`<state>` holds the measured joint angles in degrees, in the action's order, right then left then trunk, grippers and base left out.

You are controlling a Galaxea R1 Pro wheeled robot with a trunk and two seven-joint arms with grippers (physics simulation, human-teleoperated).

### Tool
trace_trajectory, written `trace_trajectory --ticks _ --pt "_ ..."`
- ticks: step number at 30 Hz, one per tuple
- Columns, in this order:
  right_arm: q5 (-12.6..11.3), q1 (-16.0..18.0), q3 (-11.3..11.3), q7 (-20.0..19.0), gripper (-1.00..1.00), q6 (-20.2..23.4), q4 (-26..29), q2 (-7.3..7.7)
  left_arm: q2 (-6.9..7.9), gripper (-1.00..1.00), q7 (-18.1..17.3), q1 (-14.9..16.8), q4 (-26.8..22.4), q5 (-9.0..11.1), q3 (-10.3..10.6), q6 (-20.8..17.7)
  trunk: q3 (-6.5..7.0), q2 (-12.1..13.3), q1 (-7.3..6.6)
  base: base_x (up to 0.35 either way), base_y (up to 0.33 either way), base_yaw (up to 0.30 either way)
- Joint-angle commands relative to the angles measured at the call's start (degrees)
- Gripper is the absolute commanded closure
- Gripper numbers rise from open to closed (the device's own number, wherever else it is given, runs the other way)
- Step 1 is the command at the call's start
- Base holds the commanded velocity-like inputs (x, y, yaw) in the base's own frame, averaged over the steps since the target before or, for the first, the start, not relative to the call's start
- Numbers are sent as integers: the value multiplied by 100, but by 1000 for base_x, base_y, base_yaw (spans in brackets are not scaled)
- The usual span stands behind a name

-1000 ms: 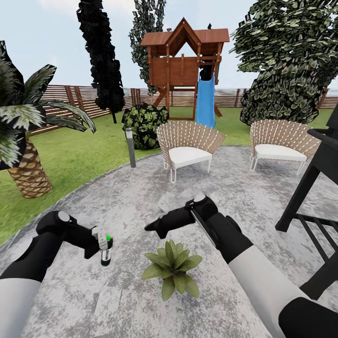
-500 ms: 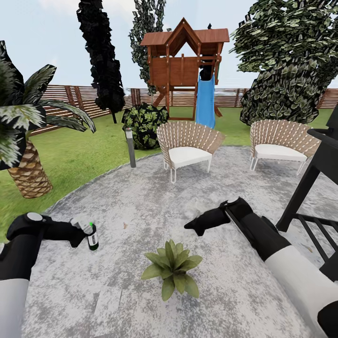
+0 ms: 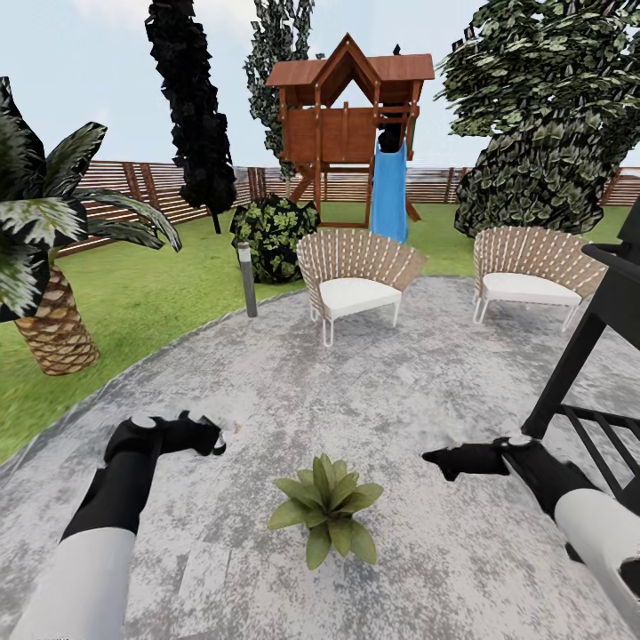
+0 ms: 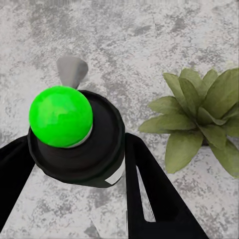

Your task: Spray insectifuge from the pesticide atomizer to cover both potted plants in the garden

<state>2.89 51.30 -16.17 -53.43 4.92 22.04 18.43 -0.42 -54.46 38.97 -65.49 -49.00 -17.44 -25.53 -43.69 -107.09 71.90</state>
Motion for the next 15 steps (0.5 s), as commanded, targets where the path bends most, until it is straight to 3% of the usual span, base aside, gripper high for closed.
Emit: trace_trajectory --ticks 1,4,5,6,10,15 --pt "9 3 95 140 100 -173 -265 -5 -82 100 177 6 95 -14 -13 -34 -5 -3 -1 0 0 0" --pt "6 3 206 499 100 -801 -981 -12 -266 100 986 6 364 44 -14 -32 -5 -3 -1 0 0 0" --pt "2 2 222 618 100 -1052 -1188 -13 -309 100 1222 6 430 121 -14 -32 -5 -3 -1 0 0 0" --pt "-3 2 238 894 100 -1402 -1510 -14 -346 100 1448 6 534 333 -16 -28 -5 -3 -1 0 0 0" --pt "-14 2 251 1847 100 -1950 -1969 -22 -369 100 1658 6 737 1027 -183 -24 -5 -3 -1 0 0 0" --pt "-80 -2 254 2260 100 -2100 -2072 -24 -371 100 1772 6 1015 1244 -682 -10 -5 -3 -1 0 0 0"
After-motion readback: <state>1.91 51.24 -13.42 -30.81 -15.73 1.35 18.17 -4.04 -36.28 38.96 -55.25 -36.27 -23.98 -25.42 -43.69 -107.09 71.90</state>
